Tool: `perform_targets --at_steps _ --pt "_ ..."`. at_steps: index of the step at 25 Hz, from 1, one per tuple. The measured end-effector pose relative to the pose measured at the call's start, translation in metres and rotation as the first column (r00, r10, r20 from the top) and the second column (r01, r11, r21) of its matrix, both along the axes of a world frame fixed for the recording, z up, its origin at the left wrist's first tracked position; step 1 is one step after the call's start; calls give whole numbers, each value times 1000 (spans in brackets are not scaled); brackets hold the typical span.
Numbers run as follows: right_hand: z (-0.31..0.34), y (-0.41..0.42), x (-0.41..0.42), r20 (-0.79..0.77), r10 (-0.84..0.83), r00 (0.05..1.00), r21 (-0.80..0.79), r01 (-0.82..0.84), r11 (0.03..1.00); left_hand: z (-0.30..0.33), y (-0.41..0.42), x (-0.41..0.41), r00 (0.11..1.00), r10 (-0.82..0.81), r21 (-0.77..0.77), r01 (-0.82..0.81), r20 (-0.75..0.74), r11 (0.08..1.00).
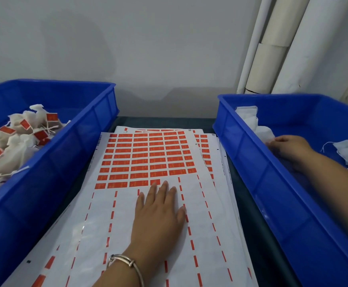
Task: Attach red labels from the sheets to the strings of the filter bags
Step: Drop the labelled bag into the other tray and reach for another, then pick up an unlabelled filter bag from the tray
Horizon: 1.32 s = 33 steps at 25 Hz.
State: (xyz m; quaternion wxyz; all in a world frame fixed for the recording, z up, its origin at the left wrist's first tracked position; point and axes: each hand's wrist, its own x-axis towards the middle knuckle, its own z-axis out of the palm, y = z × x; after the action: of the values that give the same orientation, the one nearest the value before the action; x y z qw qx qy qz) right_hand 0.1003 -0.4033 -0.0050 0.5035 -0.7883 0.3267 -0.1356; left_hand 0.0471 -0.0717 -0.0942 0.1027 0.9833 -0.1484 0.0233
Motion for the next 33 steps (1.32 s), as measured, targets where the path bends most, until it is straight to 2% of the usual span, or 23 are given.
perform_targets --at_steps 3,5,7,9,11,14,15,16,17,19,20,21,22,23,25,27,33 --pt "14 -5 -4 116 -70 991 -93 81 992 -2 1 1 1000 -5 -11 5 5 1000" --pt "33 -2 -5 204 -122 971 -89 143 986 -1 1 3 1000 -6 -14 6 1 1000" --pt "57 11 -6 293 -106 950 -20 117 993 0 1 2 1000 -11 -5 11 -9 1000" --pt "83 39 -9 411 -18 911 161 -53 986 2 1 0 999 -10 -30 9 -30 1000" --pt "100 78 -12 497 79 864 293 -252 922 6 0 3 998 4 -84 -9 -65 996" --pt "104 147 -18 480 237 844 276 -402 873 26 0 11 968 -48 -176 4 -246 984" --pt "99 169 -21 455 276 846 262 -424 867 36 3 14 935 -92 -286 -10 -342 958" --pt "91 189 -25 434 300 849 264 -439 859 47 7 17 892 -156 -449 -56 -423 892" --pt "81 205 -30 425 310 850 289 -452 844 57 12 19 859 -235 -625 -119 -454 772" --pt "56 230 -39 429 293 855 377 -464 801 74 26 19 872 -356 -886 -165 -337 434" --pt "44 238 -43 413 279 867 412 -451 791 79 32 19 894 -357 -943 -171 -269 285" --pt "31 244 -46 380 273 884 417 -428 802 83 37 21 911 -329 -964 -200 -250 177" --pt "19 246 -48 339 280 898 385 -404 830 85 41 23 919 -293 -964 -240 -264 118" --pt "9 248 -49 300 302 905 325 -394 859 85 43 24 925 -251 -959 -267 -284 97" --pt "-8 251 -53 252 353 901 229 -410 883 77 43 25 941 -131 -945 -293 -312 143" --pt "-21 251 -55 261 378 888 214 -435 875 66 40 25 942 -53 -931 -318 -332 181" --pt "-46 249 -61 382 455 804 138 -537 833 60 39 26 939 -55 -931 -328 -340 160"
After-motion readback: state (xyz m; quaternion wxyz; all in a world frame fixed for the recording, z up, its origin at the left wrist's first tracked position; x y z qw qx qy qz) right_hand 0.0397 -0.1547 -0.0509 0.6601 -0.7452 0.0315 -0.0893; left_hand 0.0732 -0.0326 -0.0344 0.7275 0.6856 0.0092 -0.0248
